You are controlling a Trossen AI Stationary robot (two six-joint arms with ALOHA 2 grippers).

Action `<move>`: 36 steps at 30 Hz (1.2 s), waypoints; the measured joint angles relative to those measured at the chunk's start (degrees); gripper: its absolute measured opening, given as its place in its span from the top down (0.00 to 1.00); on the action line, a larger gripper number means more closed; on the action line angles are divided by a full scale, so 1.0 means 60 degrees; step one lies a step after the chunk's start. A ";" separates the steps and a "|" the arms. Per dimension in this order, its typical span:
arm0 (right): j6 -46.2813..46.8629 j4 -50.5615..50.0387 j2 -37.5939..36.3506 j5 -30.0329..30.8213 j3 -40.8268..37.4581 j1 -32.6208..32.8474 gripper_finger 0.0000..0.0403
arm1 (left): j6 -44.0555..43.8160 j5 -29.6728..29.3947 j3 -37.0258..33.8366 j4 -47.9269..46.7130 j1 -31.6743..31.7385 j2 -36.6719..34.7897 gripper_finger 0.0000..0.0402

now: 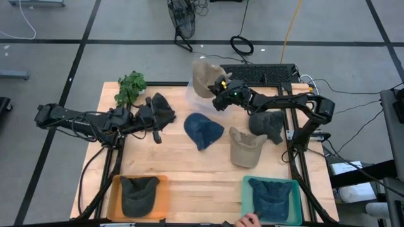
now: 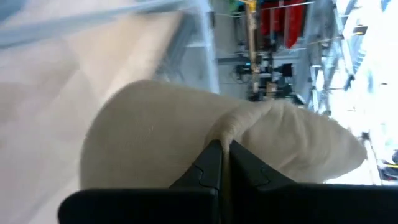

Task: Pick & Place hat
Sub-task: Put the left brown cap into the transparent bin

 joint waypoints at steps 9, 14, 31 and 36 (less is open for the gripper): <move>0.1378 -0.0616 -0.1102 0.0480 0.0008 0.0112 1.00 | -0.0078 0.0000 0.0000 -0.0173 -0.0002 0.0000 0.75; 0.3023 -0.2497 -0.1849 0.0474 0.0009 0.0412 1.00 | -0.0098 -0.0003 0.0000 -0.0216 0.0000 0.0000 0.75; 0.5359 -0.3786 -0.1629 0.0745 0.0173 0.0852 1.00 | -0.0025 -0.0006 0.0000 0.0347 0.0000 0.0000 0.75; 0.5309 -0.3700 -0.1480 0.0690 0.0173 0.0827 0.98 | -0.0025 -0.0004 0.0000 0.0208 -0.0001 0.0000 0.75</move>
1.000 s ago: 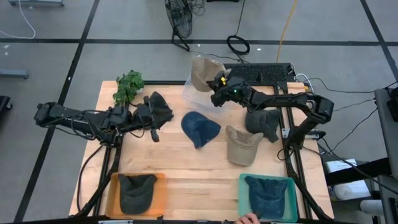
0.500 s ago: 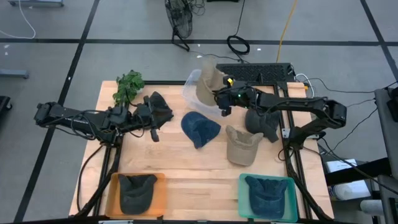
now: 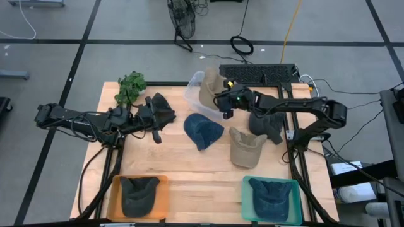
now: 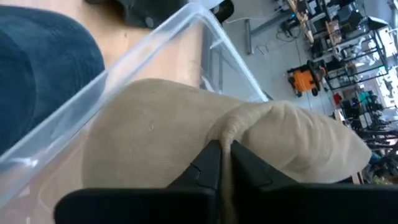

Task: Pick & Place hat
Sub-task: Put the left brown cap into the transparent bin

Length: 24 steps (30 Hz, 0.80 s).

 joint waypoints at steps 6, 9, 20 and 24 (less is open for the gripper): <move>0.0173 0.0100 -0.0007 0.0004 0.0000 -0.0003 0.84 | -0.0051 0.0000 0.0000 -0.0234 0.0001 0.0000 0.75; 0.0416 0.0211 -0.0007 0.0009 0.0000 -0.0003 0.77 | -0.0139 0.0000 0.0000 -0.0343 0.0001 0.0001 0.75; 0.0739 0.1235 -0.0109 0.0111 0.0000 0.0011 0.67 | -0.0255 0.0217 0.0000 -0.0352 0.0001 0.0004 0.75; 0.2138 0.1284 -0.0257 0.0288 0.0000 0.0005 0.69 | -0.0255 0.0222 0.0000 -0.0354 -0.0003 0.0004 0.75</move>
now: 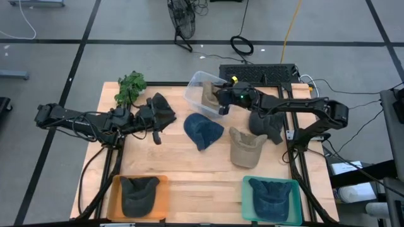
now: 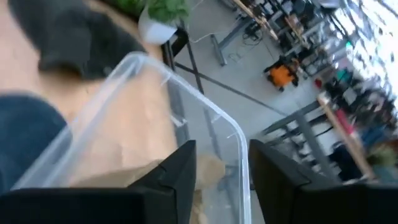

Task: Pick & Place hat
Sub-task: Put the left brown cap into the transparent bin

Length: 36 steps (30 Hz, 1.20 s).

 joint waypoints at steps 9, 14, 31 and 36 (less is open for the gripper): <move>0.3327 -0.3524 -0.0282 -0.0742 0.0522 -0.0371 0.70 | -0.0034 0.0007 0.0000 0.0014 0.0004 0.0000 0.75; 0.5097 -0.5553 -0.0298 -0.2357 0.2198 -0.0598 0.71 | 0.0011 0.0008 0.0000 0.0295 0.0053 0.0000 0.75; 0.5219 -0.9581 0.3465 -0.3040 0.7281 -0.1353 0.77 | -0.0188 0.0573 0.0000 0.1108 0.0251 0.0280 0.75; 0.5200 -1.0805 0.4458 -0.3794 0.7568 -0.1541 0.77 | -0.0181 0.0583 0.0000 0.0856 0.0251 0.0280 0.75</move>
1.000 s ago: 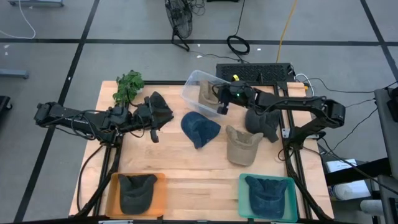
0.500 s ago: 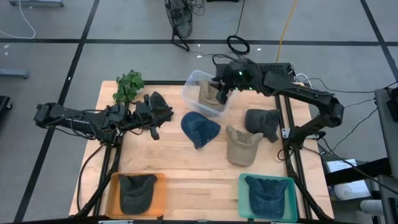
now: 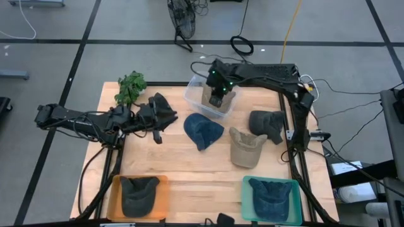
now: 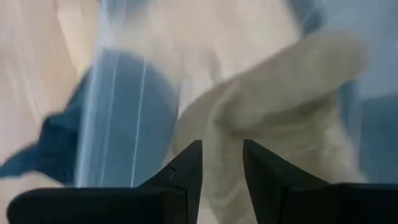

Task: Pick & Place hat
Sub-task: Put the left brown cap into the transparent bin

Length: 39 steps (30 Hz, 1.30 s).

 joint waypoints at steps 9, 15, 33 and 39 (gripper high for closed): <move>-0.0372 -0.0918 0.0712 0.0002 -0.0002 -0.0061 0.77 | 0.0006 0.0004 0.0000 -0.0340 0.0000 0.0000 0.75; -0.0827 -0.0656 0.0707 -0.0001 -0.0002 0.0139 0.77 | -0.0006 0.0002 0.0000 -0.0335 0.0000 0.0000 0.75; -0.1233 0.0963 0.0667 0.0176 -0.1151 0.0505 0.81 | 0.0040 -0.0004 0.0000 -0.0324 0.0000 -0.0007 0.75; -0.1507 0.1292 0.0674 0.0545 -0.1161 0.0468 0.98 | 0.0137 -0.0063 0.0000 -0.0328 0.0000 -0.0007 0.75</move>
